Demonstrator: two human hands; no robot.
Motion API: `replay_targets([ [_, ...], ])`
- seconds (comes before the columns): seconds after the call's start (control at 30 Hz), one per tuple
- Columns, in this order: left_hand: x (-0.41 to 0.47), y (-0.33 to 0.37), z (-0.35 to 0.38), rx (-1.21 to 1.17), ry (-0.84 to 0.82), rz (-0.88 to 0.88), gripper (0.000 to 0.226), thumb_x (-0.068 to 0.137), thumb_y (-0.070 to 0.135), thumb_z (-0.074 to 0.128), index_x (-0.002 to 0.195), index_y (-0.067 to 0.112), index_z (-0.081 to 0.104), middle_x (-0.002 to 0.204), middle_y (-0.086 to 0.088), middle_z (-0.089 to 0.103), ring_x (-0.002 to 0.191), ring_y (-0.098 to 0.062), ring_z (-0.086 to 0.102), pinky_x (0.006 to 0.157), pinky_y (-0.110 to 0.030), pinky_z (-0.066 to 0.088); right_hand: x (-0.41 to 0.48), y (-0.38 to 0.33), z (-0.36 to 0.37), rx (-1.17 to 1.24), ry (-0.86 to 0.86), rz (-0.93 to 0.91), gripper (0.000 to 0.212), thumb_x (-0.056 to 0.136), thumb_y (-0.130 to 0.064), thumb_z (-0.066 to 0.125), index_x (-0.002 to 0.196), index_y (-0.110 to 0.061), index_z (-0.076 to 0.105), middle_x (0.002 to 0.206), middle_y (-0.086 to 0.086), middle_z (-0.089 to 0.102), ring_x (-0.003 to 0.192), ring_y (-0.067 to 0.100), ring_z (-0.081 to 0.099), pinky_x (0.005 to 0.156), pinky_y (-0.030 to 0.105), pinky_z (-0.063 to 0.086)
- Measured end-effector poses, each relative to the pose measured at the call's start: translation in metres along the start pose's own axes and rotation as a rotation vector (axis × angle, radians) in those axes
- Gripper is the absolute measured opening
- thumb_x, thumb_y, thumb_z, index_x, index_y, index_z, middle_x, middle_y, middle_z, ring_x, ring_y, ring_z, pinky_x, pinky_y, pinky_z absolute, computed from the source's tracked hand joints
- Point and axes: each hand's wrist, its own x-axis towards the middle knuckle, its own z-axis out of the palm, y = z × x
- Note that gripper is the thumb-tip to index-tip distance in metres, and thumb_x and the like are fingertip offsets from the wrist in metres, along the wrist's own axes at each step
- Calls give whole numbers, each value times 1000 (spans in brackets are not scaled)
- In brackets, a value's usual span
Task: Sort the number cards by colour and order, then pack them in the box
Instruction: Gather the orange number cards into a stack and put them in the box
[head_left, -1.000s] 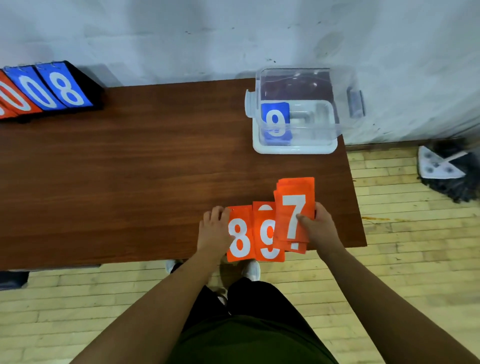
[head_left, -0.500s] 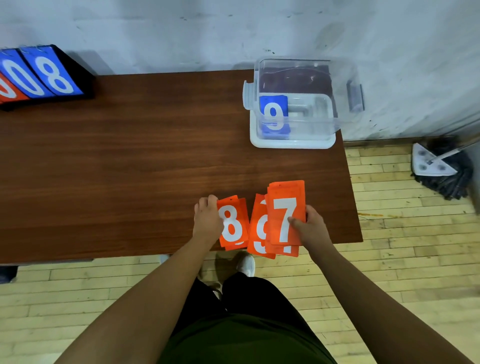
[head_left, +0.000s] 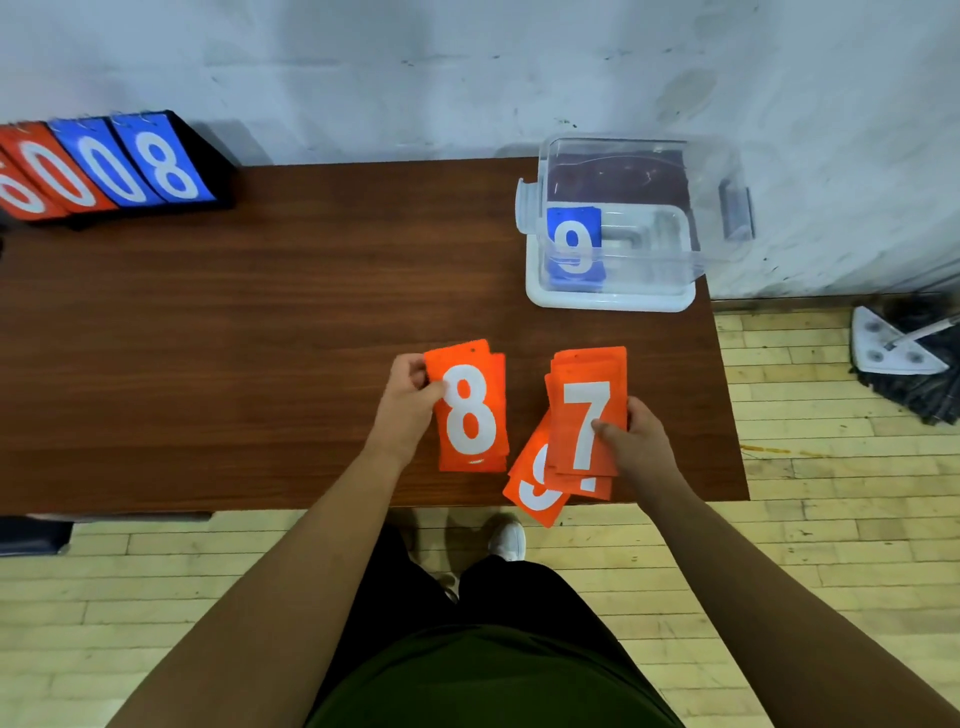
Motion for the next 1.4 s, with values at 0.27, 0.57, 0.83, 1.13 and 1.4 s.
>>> replay_targets([
  [0.27, -32, 13, 77, 340, -53, 121, 17, 93, 28, 62, 106, 22, 53, 118, 3, 49, 100, -12, 56, 78, -17, 48, -26, -20, 19, 189, -149, -72, 22, 99, -27, 53, 120, -27, 52, 111, -3, 66, 97, 16, 66, 77, 32, 56],
  [0.57, -28, -11, 107, 302, -118, -38, 37, 90, 30, 65, 120, 21, 45, 113, 0, 60, 101, -17, 62, 69, -21, 45, -22, 8, -15, 122, 90, -34, 36, 90, -10, 63, 123, -19, 49, 115, 1, 60, 101, 21, 60, 86, 39, 53],
  [0.83, -41, -71, 122, 1281, -113, 66, 77, 77, 56, 72, 127, 6, 40, 131, -16, 42, 123, -32, 40, 98, -39, 41, -28, 74, -63, 189, 281, 162, 44, 88, -9, 63, 130, -11, 49, 120, 7, 62, 101, 26, 60, 86, 44, 54],
  [1.13, -30, -74, 129, 1196, -115, 60, 47, 85, 34, 71, 118, 7, 52, 125, -16, 51, 118, -32, 47, 97, -37, 40, -28, 96, -51, 231, 228, 235, 45, 94, -15, 62, 135, -14, 44, 116, 1, 57, 97, 19, 55, 78, 36, 50],
  [1.4, -27, -36, 117, 544, -151, -162, 37, 95, 21, 60, 131, 16, 52, 129, -3, 59, 114, -22, 58, 94, -37, 50, -16, 77, -45, 216, 170, 193, 46, 94, -20, 62, 137, -16, 45, 122, 2, 59, 98, 19, 57, 85, 41, 53],
])
